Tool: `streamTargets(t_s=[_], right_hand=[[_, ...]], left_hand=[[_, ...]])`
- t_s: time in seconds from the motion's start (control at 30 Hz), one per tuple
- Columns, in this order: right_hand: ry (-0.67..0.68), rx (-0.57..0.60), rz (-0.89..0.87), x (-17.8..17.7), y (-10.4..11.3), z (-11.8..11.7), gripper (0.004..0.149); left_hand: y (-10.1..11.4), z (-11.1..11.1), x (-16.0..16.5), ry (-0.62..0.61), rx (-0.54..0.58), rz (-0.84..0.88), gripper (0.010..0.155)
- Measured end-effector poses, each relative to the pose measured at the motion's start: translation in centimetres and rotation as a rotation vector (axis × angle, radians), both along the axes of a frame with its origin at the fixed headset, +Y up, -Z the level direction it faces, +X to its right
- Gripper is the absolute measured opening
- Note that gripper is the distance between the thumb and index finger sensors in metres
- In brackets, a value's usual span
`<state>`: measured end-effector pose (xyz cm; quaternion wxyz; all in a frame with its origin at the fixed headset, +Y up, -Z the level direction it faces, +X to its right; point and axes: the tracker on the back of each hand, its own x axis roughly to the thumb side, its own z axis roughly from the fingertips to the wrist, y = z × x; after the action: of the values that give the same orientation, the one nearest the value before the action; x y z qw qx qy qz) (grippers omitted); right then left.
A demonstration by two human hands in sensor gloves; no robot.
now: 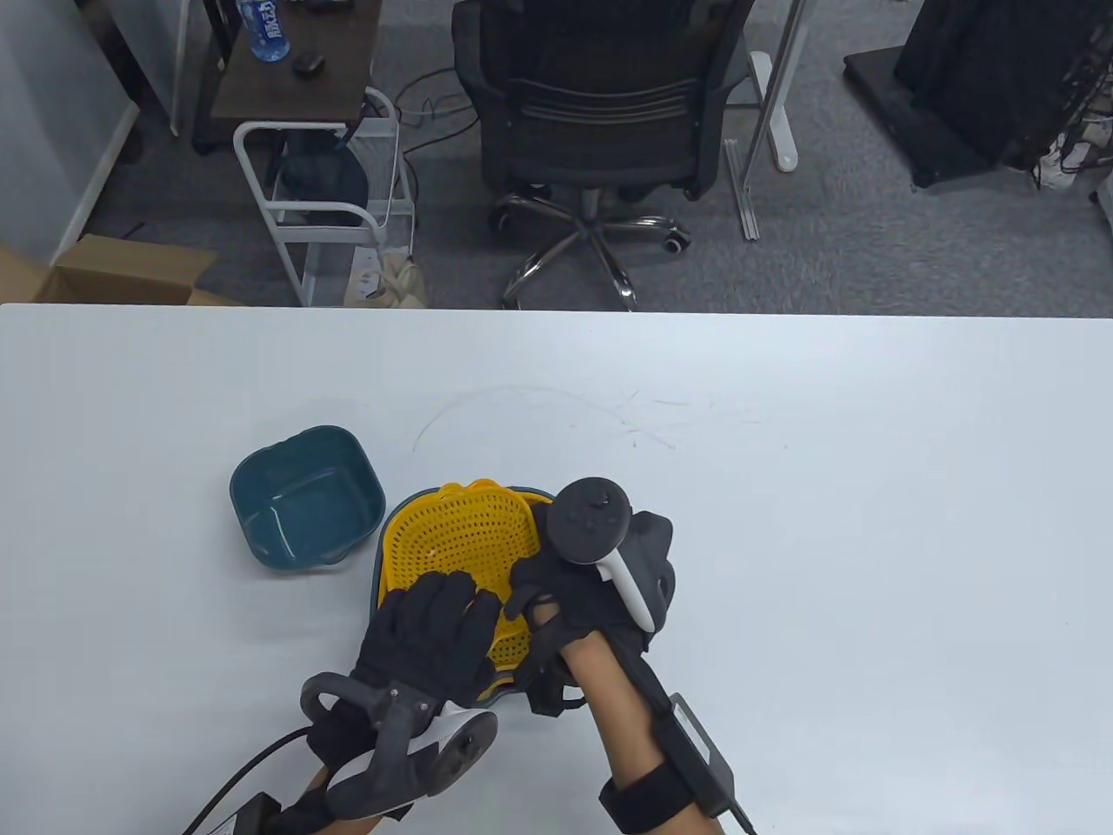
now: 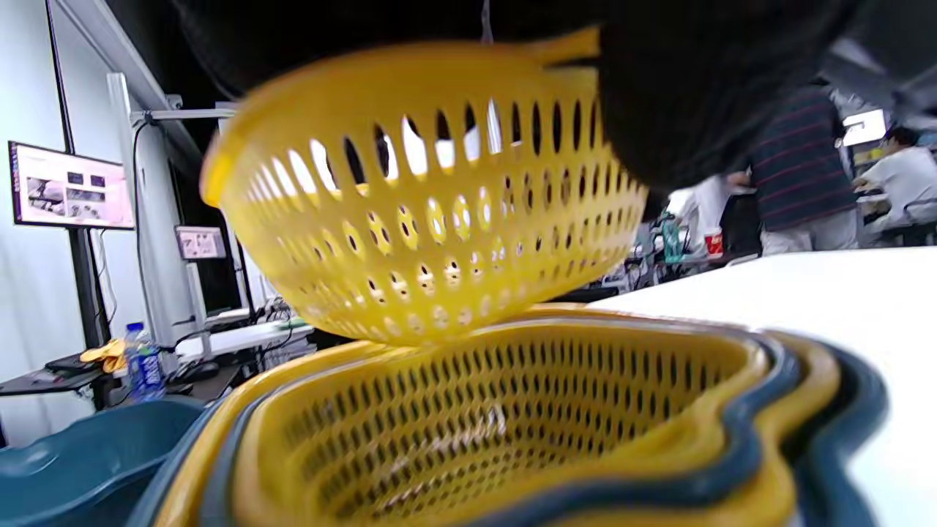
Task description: Nest basins with drain baskets
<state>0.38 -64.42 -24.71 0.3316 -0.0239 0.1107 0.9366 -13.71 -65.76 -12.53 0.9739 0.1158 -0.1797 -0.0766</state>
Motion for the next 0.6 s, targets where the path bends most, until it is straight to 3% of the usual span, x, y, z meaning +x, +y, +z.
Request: streamTargets(t_s=[0.2,0.33,0.43,0.5,0.6], right_hand=[[0.104,-0.033,-0.060,-3.2,-1.5,-0.1,0.062],[0.165,0.017,-0.226,-2.4,-1.3,0.0,0.069],[0.221,0.230,-0.264,-0.3,-0.3,0.9,0.070],[0.227,0.395,-0.163,1.8,0.3,2.2,0.070],[0.233,0.535,0.017,4.4,0.3,4.0,0.070]], left_hand=[[-0.7,-0.4,-1.3,0.038,-0.005,-0.043,0.051],[-0.9,-1.0,-3.0,0.079,0.006,-0.020,0.047],[-1.0,-2.4,-5.1,0.142,0.047,0.012,0.051],[-0.9,-3.9,-6.9,0.200,0.077,0.028,0.051],[-0.9,-6.3,-9.0,0.265,0.072,0.045,0.051]])
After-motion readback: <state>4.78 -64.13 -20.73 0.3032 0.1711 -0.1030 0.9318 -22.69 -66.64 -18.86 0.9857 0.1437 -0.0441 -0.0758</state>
